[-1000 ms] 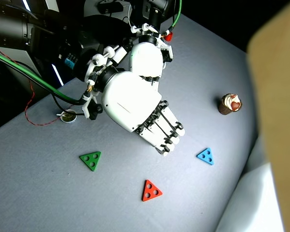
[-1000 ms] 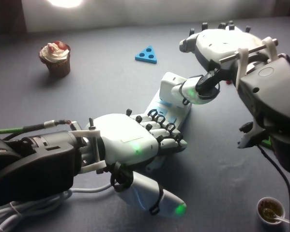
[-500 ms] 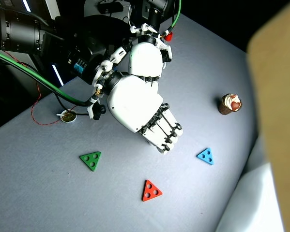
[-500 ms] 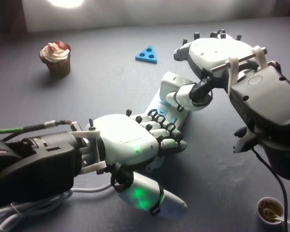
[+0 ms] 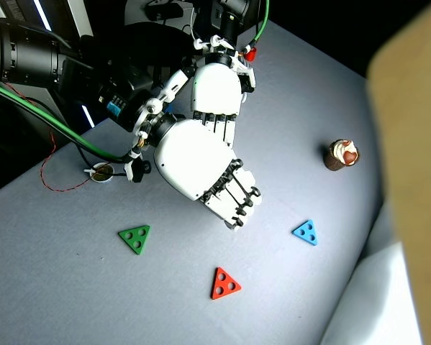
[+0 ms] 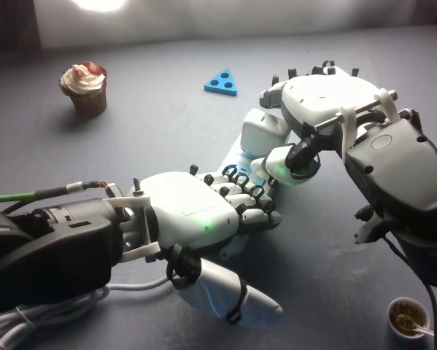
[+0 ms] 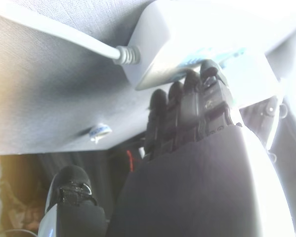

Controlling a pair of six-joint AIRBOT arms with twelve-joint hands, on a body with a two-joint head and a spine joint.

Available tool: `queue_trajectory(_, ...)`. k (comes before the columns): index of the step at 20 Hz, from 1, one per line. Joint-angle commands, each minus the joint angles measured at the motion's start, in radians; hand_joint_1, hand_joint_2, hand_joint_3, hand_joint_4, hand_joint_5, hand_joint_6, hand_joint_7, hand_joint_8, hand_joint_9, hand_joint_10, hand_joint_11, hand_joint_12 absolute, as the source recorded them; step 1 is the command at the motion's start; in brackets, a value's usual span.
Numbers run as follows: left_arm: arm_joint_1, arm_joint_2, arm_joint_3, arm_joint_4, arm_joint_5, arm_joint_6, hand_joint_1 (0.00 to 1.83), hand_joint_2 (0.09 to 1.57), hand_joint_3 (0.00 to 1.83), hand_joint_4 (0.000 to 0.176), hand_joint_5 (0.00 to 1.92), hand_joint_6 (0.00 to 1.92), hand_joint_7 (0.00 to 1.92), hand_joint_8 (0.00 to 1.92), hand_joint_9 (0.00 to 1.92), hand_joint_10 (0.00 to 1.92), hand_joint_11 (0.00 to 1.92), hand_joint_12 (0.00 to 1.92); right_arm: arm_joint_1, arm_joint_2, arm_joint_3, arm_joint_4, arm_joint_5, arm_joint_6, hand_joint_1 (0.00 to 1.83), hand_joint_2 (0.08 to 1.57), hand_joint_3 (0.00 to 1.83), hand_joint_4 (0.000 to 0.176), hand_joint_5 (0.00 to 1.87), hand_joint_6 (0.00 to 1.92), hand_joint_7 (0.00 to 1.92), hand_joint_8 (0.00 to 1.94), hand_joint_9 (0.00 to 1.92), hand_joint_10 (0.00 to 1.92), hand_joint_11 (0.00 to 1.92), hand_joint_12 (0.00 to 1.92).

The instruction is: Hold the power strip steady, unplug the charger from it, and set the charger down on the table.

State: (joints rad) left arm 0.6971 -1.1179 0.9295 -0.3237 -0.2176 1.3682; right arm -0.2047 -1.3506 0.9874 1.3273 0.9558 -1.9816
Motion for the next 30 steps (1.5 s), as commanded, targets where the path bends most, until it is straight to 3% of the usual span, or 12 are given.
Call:
queue_trajectory(1,0.001,-0.005,-0.003,-0.002,-0.047,-0.001,0.00,0.98,0.00,0.000,0.14,0.00,0.13,0.01,0.09,0.01,0.02,0.09,0.001,0.010,0.001,-0.079,0.053,0.005,0.91,1.01,0.00,0.000,0.48,0.01,0.51,0.01,0.49,0.01,0.04,0.98)
queue_trajectory(3,0.001,-0.005,-0.002,-0.002,-0.047,-0.001,0.00,0.98,0.00,0.000,0.13,0.00,0.12,0.00,0.08,0.00,0.01,0.09,0.001,0.012,0.001,-0.084,0.053,0.005,0.92,1.01,0.00,0.000,0.50,0.01,0.55,0.01,0.53,0.01,0.06,1.02)
queue_trajectory(4,0.001,-0.005,-0.001,-0.002,-0.046,0.000,0.00,0.98,0.00,0.000,0.13,0.00,0.12,0.00,0.08,0.00,0.01,0.09,0.001,0.014,0.001,-0.085,0.053,0.005,1.00,1.01,0.00,0.000,0.68,0.01,0.71,0.01,0.67,0.02,0.16,1.01)
queue_trajectory(6,0.001,-0.005,0.001,-0.002,-0.046,0.001,0.00,0.98,0.00,0.000,0.12,0.00,0.12,0.00,0.08,0.00,0.01,0.09,0.001,0.017,0.001,-0.085,0.053,0.005,1.02,1.02,0.00,0.000,0.72,0.01,0.76,0.01,0.72,0.01,0.20,1.01)
queue_trajectory(7,0.002,-0.006,0.002,-0.002,-0.046,0.001,0.00,1.00,0.01,0.000,0.13,0.00,0.12,0.00,0.08,0.00,0.00,0.10,0.000,0.018,0.003,-0.086,0.053,0.005,1.09,1.00,0.00,0.000,0.90,0.01,0.96,0.01,0.94,0.03,0.43,0.97)
queue_trajectory(8,0.003,-0.006,0.002,-0.002,-0.046,0.001,0.00,1.00,0.01,0.000,0.12,0.00,0.12,0.00,0.08,0.00,0.00,0.10,-0.001,0.017,0.005,-0.087,0.053,0.005,1.16,1.05,0.00,0.000,1.06,0.61,1.04,0.01,1.03,0.02,0.52,0.94)
queue_trajectory(9,0.003,-0.006,0.003,-0.002,-0.047,0.001,0.00,0.99,0.00,0.000,0.13,0.01,0.13,0.00,0.10,0.01,0.03,0.11,-0.001,0.016,0.007,-0.092,0.053,0.005,1.24,1.03,0.00,0.000,1.11,0.72,1.29,0.24,1.17,0.03,0.66,0.93)
queue_trajectory(10,0.003,-0.006,0.003,-0.002,-0.047,0.001,0.00,0.98,0.00,0.000,0.13,0.00,0.12,0.00,0.09,0.01,0.03,0.11,-0.001,0.016,0.008,-0.095,0.053,0.005,1.26,1.02,0.00,0.000,1.14,0.68,1.35,0.32,1.24,0.05,0.72,0.95)
queue_trajectory(12,0.004,-0.007,0.003,-0.002,-0.046,0.003,0.00,0.99,0.00,0.000,0.14,0.01,0.13,0.01,0.10,0.01,0.04,0.12,-0.001,0.017,0.008,-0.098,0.053,0.005,1.27,1.02,0.00,0.000,1.11,0.70,1.34,0.41,1.31,0.04,0.71,1.12)
queue_trajectory(15,0.004,-0.007,0.002,-0.002,-0.047,0.003,0.00,0.99,0.00,0.000,0.14,0.00,0.12,0.00,0.08,0.00,0.03,0.12,-0.006,0.024,0.004,-0.102,0.053,0.005,1.26,1.05,0.00,0.000,1.06,0.78,1.22,0.64,1.27,0.01,0.65,1.16)
queue_trajectory(28,0.004,0.000,0.000,-0.007,-0.048,0.003,0.00,0.99,0.00,0.000,0.13,0.00,0.13,0.00,0.09,0.00,0.02,0.12,-0.009,0.036,0.002,-0.132,0.053,0.005,1.26,1.04,0.00,0.000,1.08,0.76,1.23,0.61,1.27,0.00,0.68,1.09)
queue_trajectory(30,0.004,0.001,-0.001,-0.007,-0.050,0.003,0.00,0.98,0.00,0.000,0.14,0.00,0.13,0.00,0.09,0.00,0.02,0.13,-0.008,0.038,0.002,-0.132,0.053,0.005,1.26,1.03,0.00,0.000,1.10,0.74,1.27,0.54,1.28,0.00,0.69,1.10)
